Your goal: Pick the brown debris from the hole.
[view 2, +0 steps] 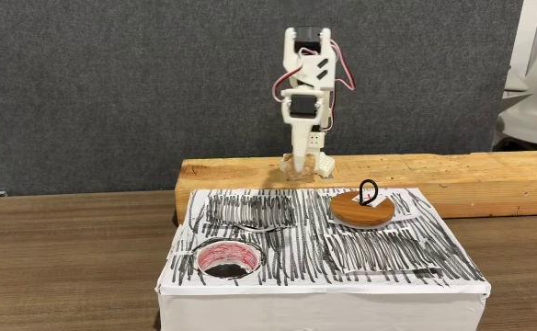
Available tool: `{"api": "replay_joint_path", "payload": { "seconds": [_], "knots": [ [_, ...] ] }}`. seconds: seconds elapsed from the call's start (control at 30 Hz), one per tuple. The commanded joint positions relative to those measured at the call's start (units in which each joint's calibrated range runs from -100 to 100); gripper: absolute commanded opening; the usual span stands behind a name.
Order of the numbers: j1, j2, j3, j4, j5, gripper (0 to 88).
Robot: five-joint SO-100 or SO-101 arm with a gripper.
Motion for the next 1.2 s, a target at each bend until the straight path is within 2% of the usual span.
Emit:
{"api": "replay_joint_path", "payload": {
  "seconds": [0.0, 0.47, 0.9, 1.17],
  "knots": [
    [-1.67, -3.48, -0.26, 0.45, -0.34, 1.3],
    [-1.75, -3.57, -0.26, 0.45, -0.54, 2.1],
    [-1.75, -3.57, -0.26, 0.45, -0.54, 19.0],
    [-1.75, -3.57, -0.26, 0.45, -0.54, 23.0]
  ]
}}
